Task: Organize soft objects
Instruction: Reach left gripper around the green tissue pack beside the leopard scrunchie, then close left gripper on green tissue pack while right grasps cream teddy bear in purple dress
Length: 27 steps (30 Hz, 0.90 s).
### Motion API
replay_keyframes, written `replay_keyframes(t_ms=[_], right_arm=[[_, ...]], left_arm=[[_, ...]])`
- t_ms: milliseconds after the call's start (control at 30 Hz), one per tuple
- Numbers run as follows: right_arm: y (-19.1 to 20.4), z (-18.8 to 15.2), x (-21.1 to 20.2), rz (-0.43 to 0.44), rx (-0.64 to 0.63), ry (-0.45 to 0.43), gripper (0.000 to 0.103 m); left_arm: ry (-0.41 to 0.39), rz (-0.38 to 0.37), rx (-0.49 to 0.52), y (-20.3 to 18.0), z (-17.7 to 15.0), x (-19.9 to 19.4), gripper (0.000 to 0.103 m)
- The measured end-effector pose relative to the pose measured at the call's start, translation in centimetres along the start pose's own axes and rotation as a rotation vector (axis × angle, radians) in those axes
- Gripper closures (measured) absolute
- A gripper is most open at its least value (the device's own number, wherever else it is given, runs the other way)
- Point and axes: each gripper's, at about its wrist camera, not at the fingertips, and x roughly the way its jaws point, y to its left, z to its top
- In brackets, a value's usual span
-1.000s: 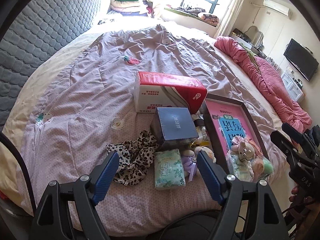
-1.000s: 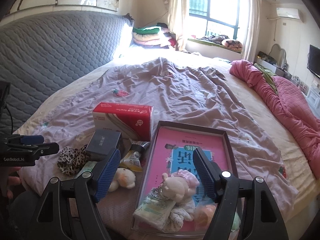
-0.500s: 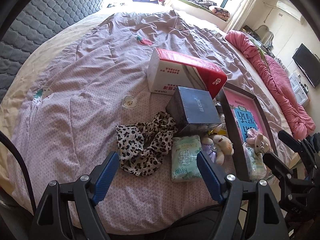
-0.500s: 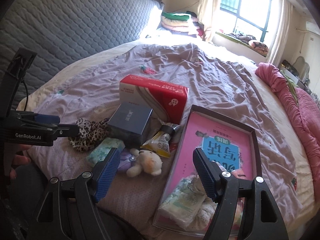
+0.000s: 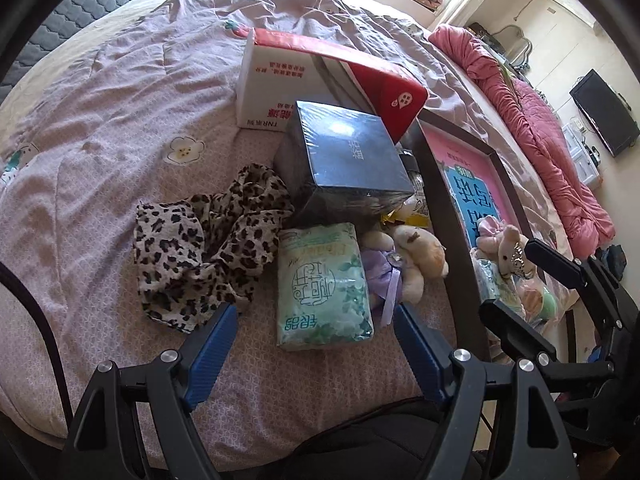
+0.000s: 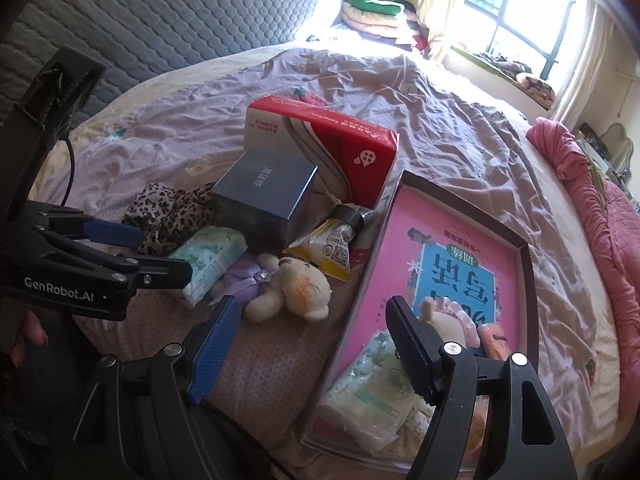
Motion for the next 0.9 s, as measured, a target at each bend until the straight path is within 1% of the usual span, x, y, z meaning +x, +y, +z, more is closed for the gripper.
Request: replay_keyframes(t_ms=[100,367,533,600,833,900], right_arm=[[0.0,-0.1,0.4,0.005,-0.003,0.007,0.027],[0.8,-0.2,1.5,0.014,-0.053,0.020,0.027],[1.7,-0.2,2.3,0.020,-0.109,0.027,0.027],[2.1,-0.2,2.8,0.017,-0.136,0.029,0.027],[3.1,-0.1,4.5,0.029,-0.221,0.050,0.027],[3.2,0.0,5.0,0.033,-0.233,0.063,0.027]], left_arm=[[0.014,-0.002,-0.005,0.1,0.3,0.8,0.024],[0.060,-0.064,-0.036,0.6,0.9,2.8,0.025],[0.068,-0.111,-0.057,0.9,1.4,3.7,0.040],[0.071,-0.113,-0.061,1.0,1.4,4.0,0.052],[0.067,-0.162,-0.071,1.9,1.4,3.6,0.054],[0.067,-0.161,-0.072,2.2,1.2,3.1,0.054]])
